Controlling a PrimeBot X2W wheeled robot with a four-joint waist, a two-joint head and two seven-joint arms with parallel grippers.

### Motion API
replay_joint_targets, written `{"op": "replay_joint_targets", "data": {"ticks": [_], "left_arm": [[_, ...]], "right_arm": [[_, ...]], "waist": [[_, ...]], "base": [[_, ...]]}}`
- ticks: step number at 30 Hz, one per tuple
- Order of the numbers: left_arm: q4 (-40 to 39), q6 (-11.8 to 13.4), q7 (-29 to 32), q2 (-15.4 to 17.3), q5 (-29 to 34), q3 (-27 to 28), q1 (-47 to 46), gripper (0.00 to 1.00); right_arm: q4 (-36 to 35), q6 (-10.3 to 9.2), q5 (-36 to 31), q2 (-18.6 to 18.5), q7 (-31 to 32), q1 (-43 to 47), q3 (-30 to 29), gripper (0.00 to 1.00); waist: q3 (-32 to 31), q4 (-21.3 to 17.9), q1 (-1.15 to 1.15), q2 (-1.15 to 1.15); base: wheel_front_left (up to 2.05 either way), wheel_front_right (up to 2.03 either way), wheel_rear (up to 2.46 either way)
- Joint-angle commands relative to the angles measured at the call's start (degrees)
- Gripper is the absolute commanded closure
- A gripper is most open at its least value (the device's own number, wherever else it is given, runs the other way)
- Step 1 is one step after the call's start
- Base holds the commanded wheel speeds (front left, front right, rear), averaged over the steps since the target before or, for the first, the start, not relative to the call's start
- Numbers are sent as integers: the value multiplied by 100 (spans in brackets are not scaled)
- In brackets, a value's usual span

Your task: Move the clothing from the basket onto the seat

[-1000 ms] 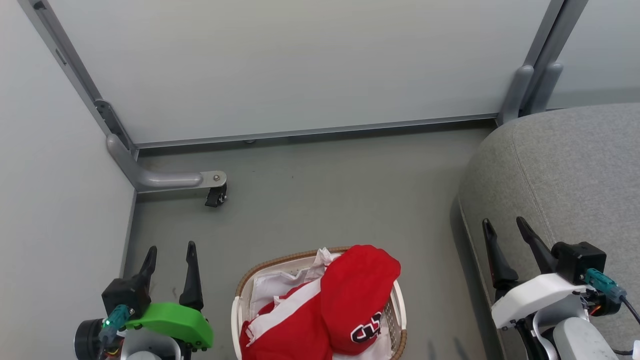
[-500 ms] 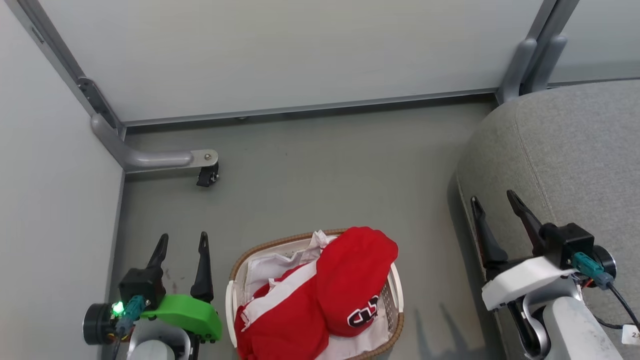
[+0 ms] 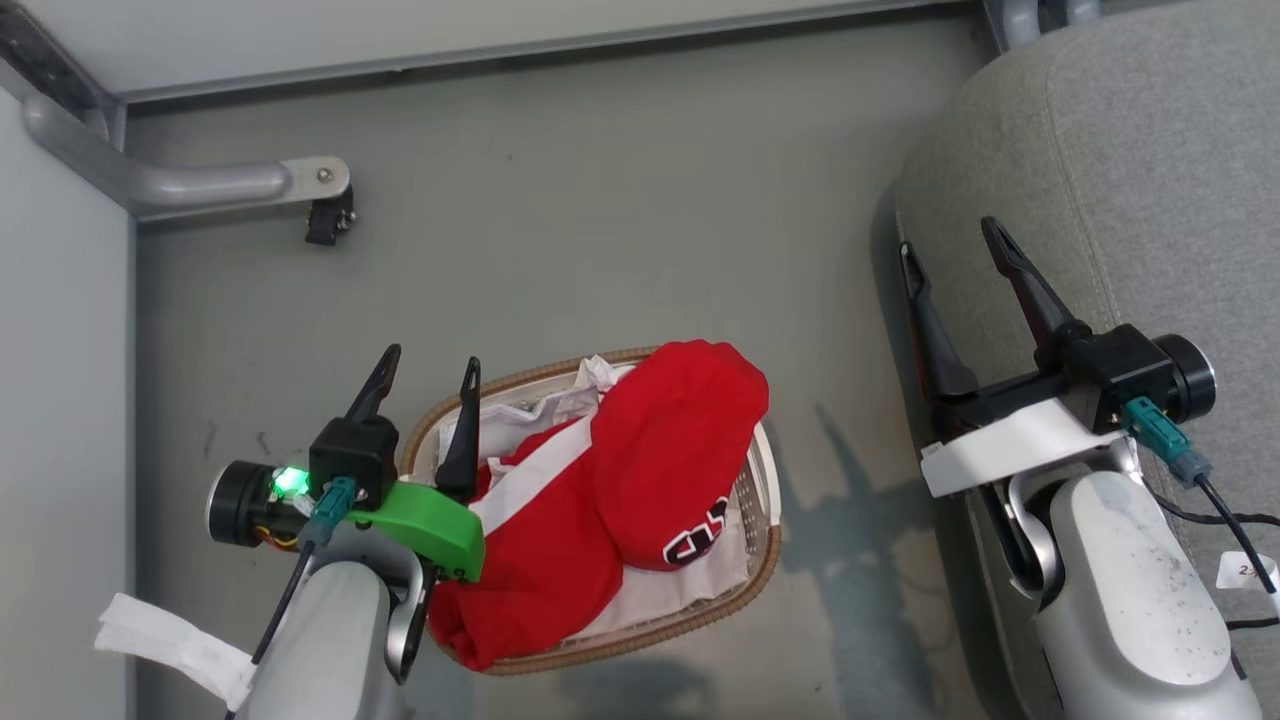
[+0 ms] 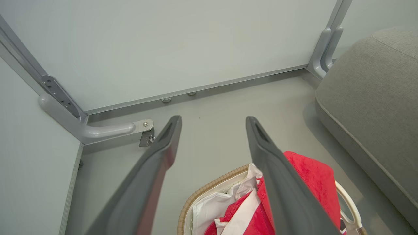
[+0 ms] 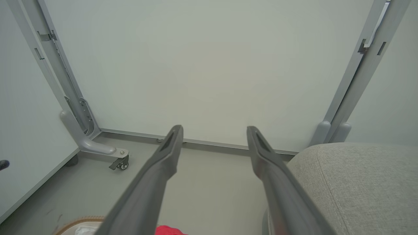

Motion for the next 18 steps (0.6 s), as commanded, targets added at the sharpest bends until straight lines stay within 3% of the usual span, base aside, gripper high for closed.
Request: {"op": "replay_joint_targets", "data": {"ticks": [1,10,18], "left_arm": [[64,-28,-14,70,14,-47,-210,0],[593,-41,-11,419,-104,-716,-841,0],[1635,-43,-11,881,3,-1401,-1429,0]], "right_arm": [[-51,-2,7,38,-27,-133,20,0],[-305,-3,216,89,-26,-547,134,0],[-484,-3,608,94,-27,-811,383,0]], "waist": [[806,-400,0,0],[1687,-754,0,0],[2411,-1121,0,0]], "base": [[0,0,0],[0,0,0],[0,0,0]]}}
